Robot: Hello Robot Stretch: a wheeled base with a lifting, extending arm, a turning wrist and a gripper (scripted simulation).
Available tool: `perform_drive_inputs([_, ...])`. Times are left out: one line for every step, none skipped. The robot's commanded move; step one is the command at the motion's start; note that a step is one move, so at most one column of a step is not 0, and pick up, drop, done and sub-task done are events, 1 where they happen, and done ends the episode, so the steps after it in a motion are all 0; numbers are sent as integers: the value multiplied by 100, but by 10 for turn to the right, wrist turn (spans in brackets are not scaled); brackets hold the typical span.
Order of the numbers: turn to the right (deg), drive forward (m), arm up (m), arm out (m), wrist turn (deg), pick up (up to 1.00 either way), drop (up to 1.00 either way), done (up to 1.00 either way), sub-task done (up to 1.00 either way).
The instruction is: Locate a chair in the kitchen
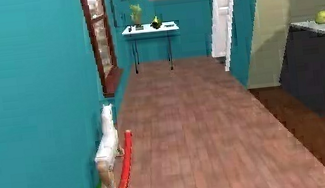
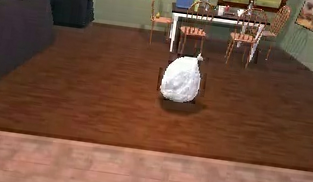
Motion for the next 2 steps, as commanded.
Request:
perform_drive_inputs([450,0,0,0,0,0,0,0,0])
perform_drive_inputs([450,0,0,0,0,0,0,0,0])
